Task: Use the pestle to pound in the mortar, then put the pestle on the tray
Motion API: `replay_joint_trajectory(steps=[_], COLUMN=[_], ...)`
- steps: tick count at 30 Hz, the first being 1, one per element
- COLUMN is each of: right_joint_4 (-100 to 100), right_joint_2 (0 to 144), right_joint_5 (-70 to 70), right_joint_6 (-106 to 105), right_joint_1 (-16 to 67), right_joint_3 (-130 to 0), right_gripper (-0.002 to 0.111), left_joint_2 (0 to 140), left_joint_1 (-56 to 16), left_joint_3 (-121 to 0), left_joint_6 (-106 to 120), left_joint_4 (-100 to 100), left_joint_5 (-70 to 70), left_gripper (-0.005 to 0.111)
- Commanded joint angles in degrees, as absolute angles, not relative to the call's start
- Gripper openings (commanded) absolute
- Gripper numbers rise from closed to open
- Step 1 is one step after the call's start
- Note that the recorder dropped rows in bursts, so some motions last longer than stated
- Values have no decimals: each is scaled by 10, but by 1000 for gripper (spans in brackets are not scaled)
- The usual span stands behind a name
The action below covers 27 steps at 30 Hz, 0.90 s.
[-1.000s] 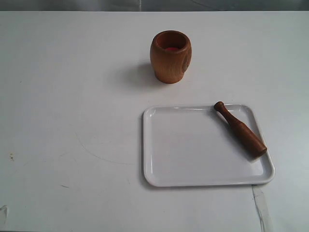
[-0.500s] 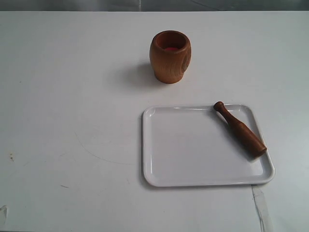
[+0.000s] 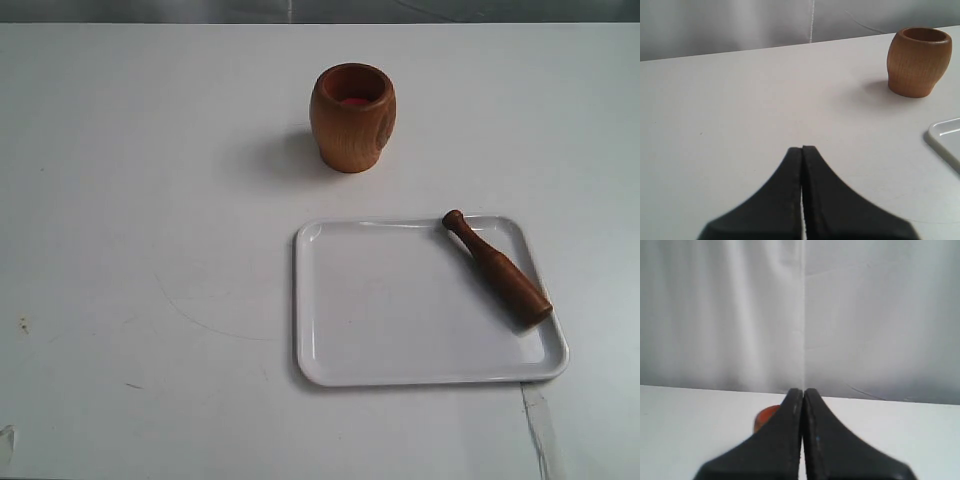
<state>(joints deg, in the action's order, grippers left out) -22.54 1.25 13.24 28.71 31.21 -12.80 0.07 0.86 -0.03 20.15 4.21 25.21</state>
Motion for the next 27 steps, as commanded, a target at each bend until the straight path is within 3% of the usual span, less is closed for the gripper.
replay_joint_trajectory(steps=[1,12,27], right_joint_4=[-219,-215,-167], right_joint_2=[10,10,10], right_joint_5=[121,110,91], right_joint_6=[284,285,265], right_joint_1=[224,63,55], right_joint_3=[-100,-49,-31], right_gripper=[0,0,0], left_joint_2=[0,0,0], left_joint_1=[4,4,4], left_joint_3=[0,0,0], left_joint_6=[197,197,197], left_joint_4=[38,38,38], left_joint_5=[250,250,250], left_gripper=[0,0,0])
